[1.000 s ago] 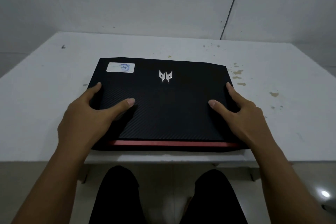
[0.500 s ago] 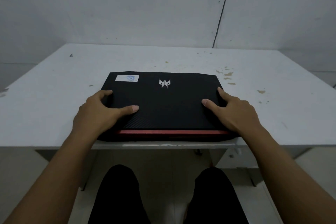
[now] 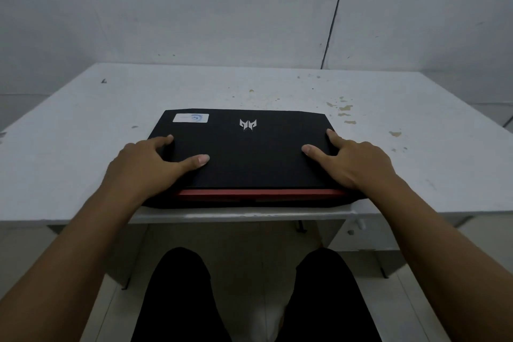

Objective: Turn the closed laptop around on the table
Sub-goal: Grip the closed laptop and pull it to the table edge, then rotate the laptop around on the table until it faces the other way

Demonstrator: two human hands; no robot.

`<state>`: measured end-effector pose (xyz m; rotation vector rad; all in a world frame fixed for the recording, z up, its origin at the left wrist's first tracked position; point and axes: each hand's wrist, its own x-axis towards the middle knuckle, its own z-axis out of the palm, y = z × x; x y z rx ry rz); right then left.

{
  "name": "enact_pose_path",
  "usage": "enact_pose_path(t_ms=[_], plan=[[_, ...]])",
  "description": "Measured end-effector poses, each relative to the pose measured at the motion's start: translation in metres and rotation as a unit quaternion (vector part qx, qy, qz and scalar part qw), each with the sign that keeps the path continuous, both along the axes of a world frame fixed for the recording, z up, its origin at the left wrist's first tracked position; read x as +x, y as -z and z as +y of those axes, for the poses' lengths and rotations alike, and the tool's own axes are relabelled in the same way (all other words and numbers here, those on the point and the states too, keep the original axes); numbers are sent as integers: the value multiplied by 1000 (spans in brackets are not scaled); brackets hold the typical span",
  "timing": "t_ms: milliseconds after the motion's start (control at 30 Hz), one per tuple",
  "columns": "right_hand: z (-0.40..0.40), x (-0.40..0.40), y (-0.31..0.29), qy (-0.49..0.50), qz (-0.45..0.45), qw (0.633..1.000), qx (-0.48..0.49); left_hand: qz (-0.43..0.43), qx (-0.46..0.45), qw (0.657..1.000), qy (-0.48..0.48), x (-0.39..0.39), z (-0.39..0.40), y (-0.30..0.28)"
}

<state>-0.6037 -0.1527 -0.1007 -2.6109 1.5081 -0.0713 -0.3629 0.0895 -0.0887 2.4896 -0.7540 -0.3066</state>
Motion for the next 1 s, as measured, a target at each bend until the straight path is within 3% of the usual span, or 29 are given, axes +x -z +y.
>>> enact_pose_path(t_ms=[500, 733, 1000], plan=[[2, -4, -3, -4, 82, 996, -31, -85, 64, 994, -17, -12, 7, 21], [8, -19, 11, -11, 4, 1000, -20, -131, 74, 988, -45, -31, 12, 35], [33, -14, 16, 31, -23, 999, -37, -170, 13, 983, -64, -11, -4, 37]])
